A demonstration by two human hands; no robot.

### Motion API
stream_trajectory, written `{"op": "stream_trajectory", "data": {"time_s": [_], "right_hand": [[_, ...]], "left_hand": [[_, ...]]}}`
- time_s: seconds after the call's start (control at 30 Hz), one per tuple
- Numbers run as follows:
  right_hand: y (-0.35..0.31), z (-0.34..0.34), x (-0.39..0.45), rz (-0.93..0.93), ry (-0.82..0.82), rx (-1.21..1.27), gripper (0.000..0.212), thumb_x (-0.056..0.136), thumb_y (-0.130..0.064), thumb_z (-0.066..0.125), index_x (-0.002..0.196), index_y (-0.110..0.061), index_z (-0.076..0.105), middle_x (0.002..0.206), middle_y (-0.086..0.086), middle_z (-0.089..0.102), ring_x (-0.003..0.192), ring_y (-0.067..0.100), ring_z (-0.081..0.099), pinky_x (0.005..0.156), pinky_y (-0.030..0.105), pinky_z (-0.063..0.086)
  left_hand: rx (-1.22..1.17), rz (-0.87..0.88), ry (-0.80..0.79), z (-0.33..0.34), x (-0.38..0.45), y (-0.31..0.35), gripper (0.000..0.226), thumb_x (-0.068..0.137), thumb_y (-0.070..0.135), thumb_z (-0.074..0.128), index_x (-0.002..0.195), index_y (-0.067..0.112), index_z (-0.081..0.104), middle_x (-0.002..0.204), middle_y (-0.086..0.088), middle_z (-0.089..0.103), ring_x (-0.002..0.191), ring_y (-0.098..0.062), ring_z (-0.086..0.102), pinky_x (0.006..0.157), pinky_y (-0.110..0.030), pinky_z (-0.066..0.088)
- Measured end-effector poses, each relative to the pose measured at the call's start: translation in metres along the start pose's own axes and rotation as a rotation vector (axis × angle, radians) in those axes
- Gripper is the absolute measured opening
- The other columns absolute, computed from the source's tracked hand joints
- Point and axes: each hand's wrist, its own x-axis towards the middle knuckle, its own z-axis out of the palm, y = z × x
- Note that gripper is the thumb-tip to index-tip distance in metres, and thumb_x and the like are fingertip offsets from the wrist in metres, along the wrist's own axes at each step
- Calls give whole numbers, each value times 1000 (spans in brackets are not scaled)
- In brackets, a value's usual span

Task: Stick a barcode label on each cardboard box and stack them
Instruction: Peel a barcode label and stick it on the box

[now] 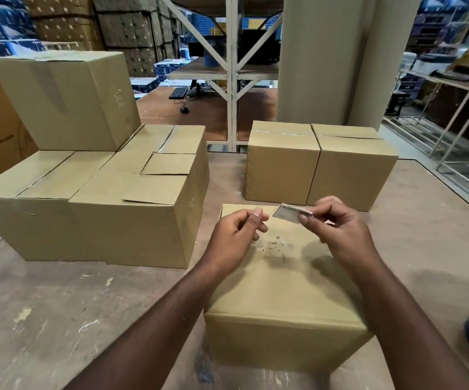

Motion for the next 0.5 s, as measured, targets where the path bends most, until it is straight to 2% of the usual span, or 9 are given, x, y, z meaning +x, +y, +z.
{"op": "stream_trajectory", "data": {"time_s": [0.1,0.17,0.23,0.3,0.4,0.5], "right_hand": [[-12,-3,-15,-298,-77,-222,17,82,-14,83,89,-30,81,81,0,62,69,17,56,59,25,41],[-16,-8,-31,-389,-84,-372,19,86,-9,82,98,-24,81,85,1,65,72,18,61,57,28,45],[-12,-13,-48,-399,-47,-440,21,88,-5,77,102,-21,82,91,-1,67,79,19,65,59,30,49],[-4,-21,-67,-347,18,-420,26,89,-3,71,104,-22,82,98,-4,71,84,20,69,60,35,53],[-2,-32,-98,-60,167,-165,35,98,-1,66,109,-30,82,102,3,77,75,15,70,57,34,55],[-10,-46,-122,112,330,45,24,94,-19,63,111,-23,80,96,11,78,70,22,72,56,29,53]], "left_hand": [[-108,-63,-42,-3,-3,11,35,101,42,57,106,14,76,91,-3,77,70,-13,60,67,-22,47],[-172,-81,-83,0,-8,15,24,97,30,68,109,11,76,89,-2,75,69,-14,59,67,-22,48],[-236,-88,-139,9,-14,18,21,92,17,74,113,11,75,88,-6,73,69,-15,59,68,-24,51],[-280,-93,-179,24,-18,22,25,91,9,74,116,10,73,82,-5,70,66,-14,60,68,-25,52],[-257,-80,-226,48,-21,31,26,91,6,73,116,10,71,78,-2,69,67,-14,62,68,-27,53],[-203,-22,-316,81,-21,38,24,92,6,73,115,11,71,81,-5,70,76,-21,66,77,-37,60]]}}
